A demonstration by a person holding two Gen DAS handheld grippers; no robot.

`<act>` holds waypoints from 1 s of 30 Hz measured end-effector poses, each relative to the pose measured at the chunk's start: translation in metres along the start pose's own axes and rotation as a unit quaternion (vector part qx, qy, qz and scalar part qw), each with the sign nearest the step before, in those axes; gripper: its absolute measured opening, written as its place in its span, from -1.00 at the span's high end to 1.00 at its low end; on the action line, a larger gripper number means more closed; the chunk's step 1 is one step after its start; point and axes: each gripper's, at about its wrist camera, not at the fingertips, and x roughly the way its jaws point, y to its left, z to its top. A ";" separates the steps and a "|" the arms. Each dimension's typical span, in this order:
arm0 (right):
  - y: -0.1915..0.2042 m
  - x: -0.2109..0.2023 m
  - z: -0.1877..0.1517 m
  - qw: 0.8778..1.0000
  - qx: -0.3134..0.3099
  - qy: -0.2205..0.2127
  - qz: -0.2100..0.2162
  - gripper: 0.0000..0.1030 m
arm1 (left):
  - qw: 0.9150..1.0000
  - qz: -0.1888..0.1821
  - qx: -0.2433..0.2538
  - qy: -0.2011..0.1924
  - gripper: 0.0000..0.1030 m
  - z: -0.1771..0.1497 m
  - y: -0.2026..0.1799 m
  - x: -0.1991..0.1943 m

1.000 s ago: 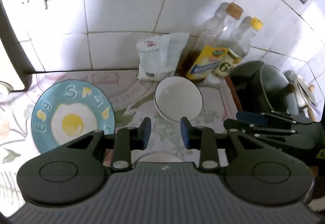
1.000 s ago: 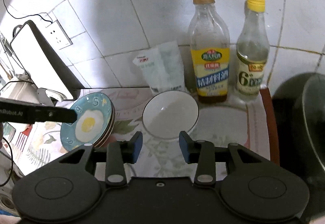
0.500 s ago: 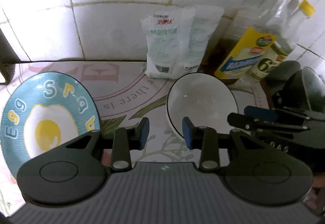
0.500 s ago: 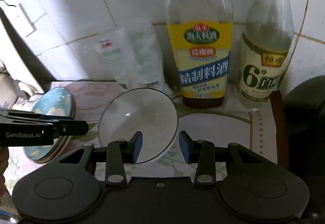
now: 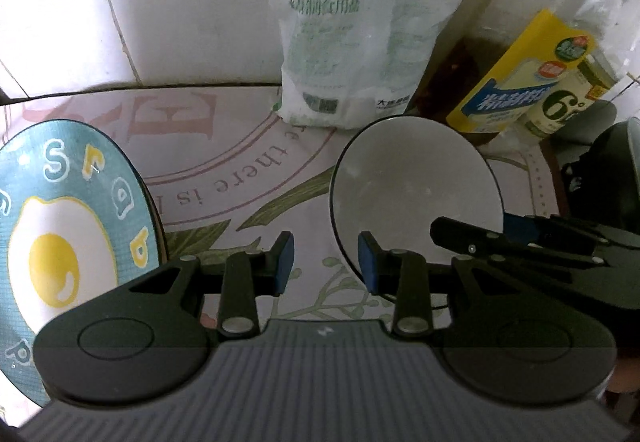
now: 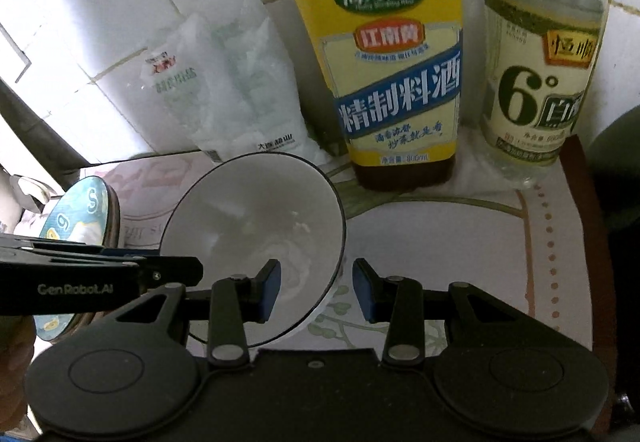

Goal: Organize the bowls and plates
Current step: 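Move both grippers to the white bowl by the bottles and close on it, then carry the third white bowl with both grippers over the stacked bowls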

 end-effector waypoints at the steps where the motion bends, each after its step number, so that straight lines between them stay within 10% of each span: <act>1: -0.001 0.001 0.000 1.000 0.001 0.001 0.001 0.13 | 1.000 -0.003 -0.003 0.002 0.36 0.001 0.000 0.002; 5: -0.004 0.007 -0.001 1.000 0.015 0.005 0.009 0.13 | 1.000 -0.011 -0.018 0.012 0.46 0.001 0.002 0.008; 7: -0.006 0.008 -0.003 1.000 0.024 0.009 0.015 0.48 | 0.999 -0.023 -0.021 0.013 0.69 0.001 0.001 0.008; 30: 0.083 -0.111 -0.024 0.999 0.007 -0.022 -0.024 0.50 | 1.000 0.003 0.026 -0.004 0.74 -0.043 -0.014 -0.127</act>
